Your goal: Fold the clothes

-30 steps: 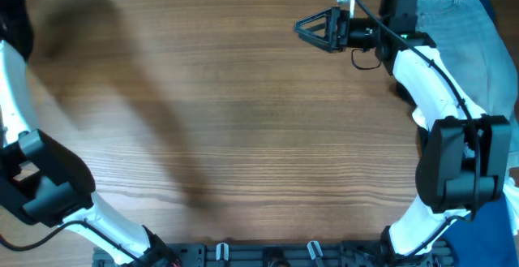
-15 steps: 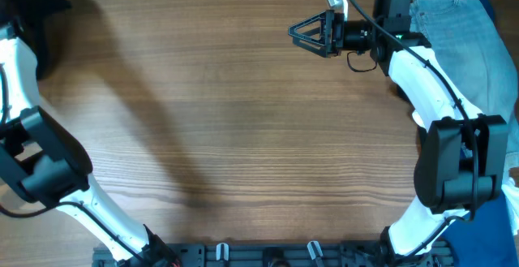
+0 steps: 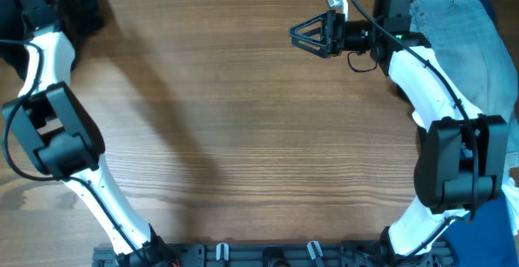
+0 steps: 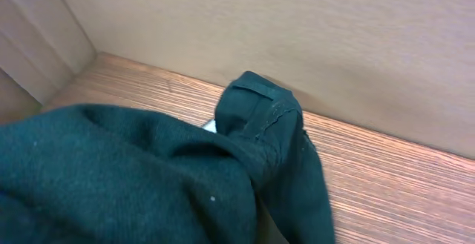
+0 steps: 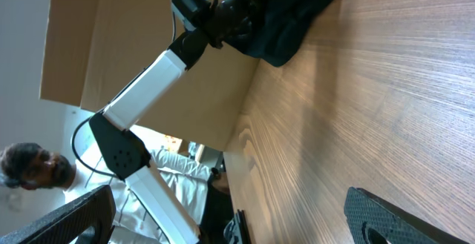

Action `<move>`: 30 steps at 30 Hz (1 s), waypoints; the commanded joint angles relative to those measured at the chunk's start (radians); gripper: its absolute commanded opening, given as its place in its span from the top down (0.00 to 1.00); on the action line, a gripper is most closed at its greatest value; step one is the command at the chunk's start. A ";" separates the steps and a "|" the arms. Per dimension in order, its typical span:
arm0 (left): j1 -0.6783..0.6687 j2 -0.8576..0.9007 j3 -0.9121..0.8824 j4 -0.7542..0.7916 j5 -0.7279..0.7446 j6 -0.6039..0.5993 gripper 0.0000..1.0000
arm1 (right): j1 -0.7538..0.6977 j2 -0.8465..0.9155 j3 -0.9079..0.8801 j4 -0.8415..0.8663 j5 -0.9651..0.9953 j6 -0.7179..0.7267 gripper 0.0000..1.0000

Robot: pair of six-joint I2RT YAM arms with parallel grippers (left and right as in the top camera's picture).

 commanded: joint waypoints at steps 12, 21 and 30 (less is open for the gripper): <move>-0.227 0.025 0.009 -0.033 -0.046 -0.210 0.96 | 0.005 -0.032 -0.010 0.008 -0.110 -0.028 0.00; -0.180 0.024 0.009 0.128 -0.048 -0.341 0.96 | 0.005 -0.032 -0.010 0.010 -0.116 -0.055 0.00; -0.130 0.024 0.009 0.121 -0.003 -0.458 0.96 | 0.005 -0.032 -0.010 0.010 -0.116 -0.055 0.00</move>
